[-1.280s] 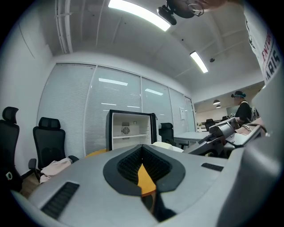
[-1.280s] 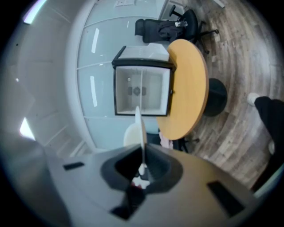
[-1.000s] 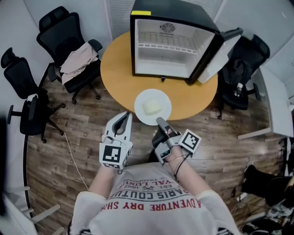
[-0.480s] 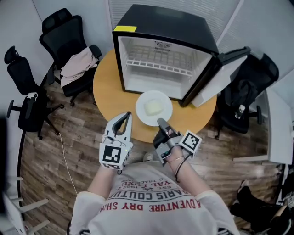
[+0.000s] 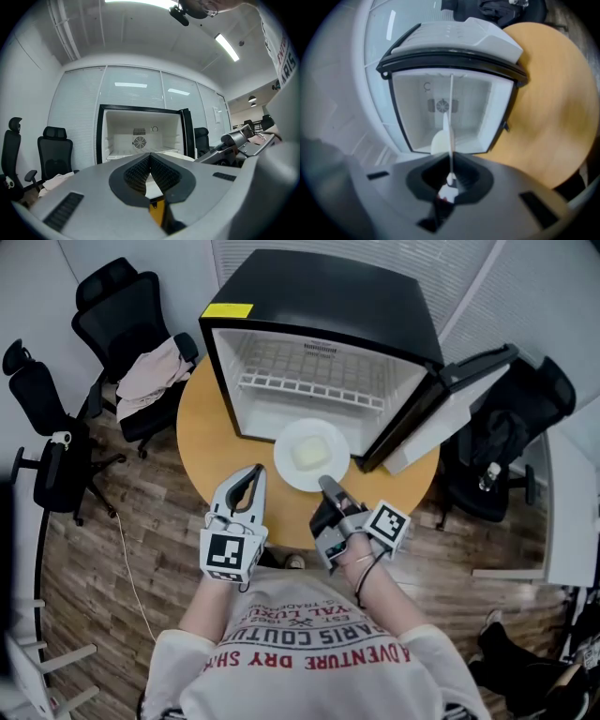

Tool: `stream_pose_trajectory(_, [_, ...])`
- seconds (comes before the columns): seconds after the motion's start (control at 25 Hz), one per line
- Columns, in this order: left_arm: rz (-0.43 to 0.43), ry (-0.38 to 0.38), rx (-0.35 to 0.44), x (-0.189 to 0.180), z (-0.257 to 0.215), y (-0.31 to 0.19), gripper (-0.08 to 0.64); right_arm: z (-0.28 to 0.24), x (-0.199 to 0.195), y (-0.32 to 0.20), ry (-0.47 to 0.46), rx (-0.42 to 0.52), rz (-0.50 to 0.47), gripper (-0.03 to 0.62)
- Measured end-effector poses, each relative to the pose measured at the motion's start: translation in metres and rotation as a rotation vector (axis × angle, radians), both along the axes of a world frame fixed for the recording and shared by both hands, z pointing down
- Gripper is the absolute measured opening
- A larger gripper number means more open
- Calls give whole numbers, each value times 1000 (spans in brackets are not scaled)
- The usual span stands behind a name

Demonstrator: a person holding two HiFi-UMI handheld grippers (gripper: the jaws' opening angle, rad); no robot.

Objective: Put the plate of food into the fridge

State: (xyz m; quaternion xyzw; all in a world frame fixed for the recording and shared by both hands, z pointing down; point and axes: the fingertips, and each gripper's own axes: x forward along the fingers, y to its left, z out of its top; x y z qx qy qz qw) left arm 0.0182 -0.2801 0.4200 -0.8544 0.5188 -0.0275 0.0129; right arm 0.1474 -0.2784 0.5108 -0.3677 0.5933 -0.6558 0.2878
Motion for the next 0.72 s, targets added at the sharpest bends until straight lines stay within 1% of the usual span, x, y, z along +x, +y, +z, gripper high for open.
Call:
stream_pose_trajectory(0.28, [43, -25, 3, 1, -6, -45, 32, -7, 0, -46, -29, -4, 54, 37])
stream_pose_trajectory(0.44, [71, -22, -20, -5, -3, -70, 32, -9, -5, -73, -42, -19, 95, 37])
stream_pose_trajectory(0.72, [111, -31, -29, -21, -5, -109, 32, -11, -13, -113, -44, -37, 157, 37])
